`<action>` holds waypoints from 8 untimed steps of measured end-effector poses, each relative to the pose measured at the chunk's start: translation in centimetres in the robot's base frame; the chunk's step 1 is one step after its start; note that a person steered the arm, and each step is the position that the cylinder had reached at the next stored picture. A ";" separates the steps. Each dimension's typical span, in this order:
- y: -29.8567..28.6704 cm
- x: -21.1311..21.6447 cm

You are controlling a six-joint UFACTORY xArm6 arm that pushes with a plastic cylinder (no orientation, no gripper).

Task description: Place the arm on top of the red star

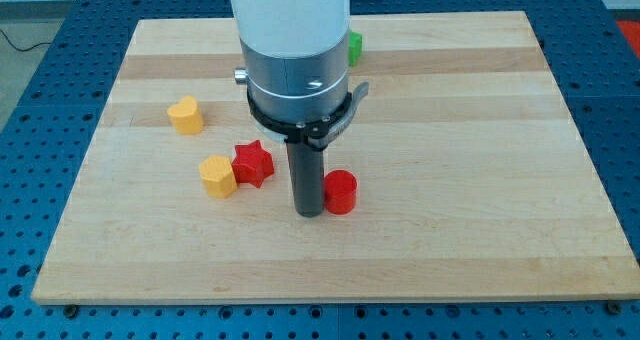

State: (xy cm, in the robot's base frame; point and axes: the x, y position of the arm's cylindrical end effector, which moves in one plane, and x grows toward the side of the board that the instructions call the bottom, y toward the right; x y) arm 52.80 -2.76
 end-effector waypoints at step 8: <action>-9.8 -10.2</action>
State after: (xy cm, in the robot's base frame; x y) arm 42.63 -12.54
